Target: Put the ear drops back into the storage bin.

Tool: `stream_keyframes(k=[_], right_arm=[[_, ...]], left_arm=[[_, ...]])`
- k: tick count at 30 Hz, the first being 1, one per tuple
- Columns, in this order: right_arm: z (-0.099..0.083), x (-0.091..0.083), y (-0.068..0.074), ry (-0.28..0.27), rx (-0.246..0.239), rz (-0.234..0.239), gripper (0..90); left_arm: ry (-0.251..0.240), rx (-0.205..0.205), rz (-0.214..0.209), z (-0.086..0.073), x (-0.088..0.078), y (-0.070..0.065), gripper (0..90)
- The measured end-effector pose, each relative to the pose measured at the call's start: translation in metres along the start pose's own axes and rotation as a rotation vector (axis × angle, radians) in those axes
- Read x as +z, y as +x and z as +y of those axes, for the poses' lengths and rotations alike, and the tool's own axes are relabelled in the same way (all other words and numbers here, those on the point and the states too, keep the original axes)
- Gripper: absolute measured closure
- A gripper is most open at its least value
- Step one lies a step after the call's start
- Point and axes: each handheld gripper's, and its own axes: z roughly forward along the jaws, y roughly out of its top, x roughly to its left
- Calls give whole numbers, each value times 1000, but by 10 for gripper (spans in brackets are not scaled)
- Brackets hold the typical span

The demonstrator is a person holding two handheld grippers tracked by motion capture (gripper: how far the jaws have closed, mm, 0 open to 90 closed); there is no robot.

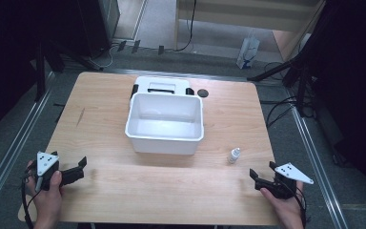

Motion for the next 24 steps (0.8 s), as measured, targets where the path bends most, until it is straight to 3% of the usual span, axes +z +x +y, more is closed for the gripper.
stream_keyframes(k=[5,6,8,24], right_arm=[[17,2,7,100,-106,41,148],[17,2,7,100,-106,41,148],[28,5,10,165,-155,36,148],[65,26,32,499,-386,80,151]], left_arm=[[0,0,-3,0,0,0,3],[0,0,-3,0,0,0,3],[1,1,-6,0,0,0,4],[6,1,-15,0,1,0,4]])
